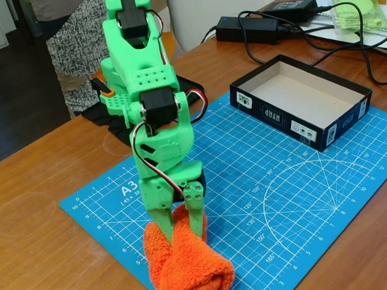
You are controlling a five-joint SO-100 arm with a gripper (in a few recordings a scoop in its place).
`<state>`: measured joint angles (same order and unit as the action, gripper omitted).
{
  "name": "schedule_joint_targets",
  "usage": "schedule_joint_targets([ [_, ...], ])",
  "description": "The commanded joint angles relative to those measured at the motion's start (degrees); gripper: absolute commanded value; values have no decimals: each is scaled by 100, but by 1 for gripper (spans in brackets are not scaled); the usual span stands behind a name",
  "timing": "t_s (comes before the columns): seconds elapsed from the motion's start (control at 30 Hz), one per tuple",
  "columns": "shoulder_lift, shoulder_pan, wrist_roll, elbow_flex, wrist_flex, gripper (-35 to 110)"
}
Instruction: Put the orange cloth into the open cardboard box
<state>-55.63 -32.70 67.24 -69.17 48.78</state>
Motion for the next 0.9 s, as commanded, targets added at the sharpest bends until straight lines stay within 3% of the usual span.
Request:
schedule_joint_targets([
  [0.0,-615,-53,-545,26,246,-1],
  [0.23,-3278,536,-1890,-141,756,-1],
  [0.47,-4491,1371,-3665,1670,1670,-1],
  [0.87,-5247,4395,-5977,1793,1661,-1],
])
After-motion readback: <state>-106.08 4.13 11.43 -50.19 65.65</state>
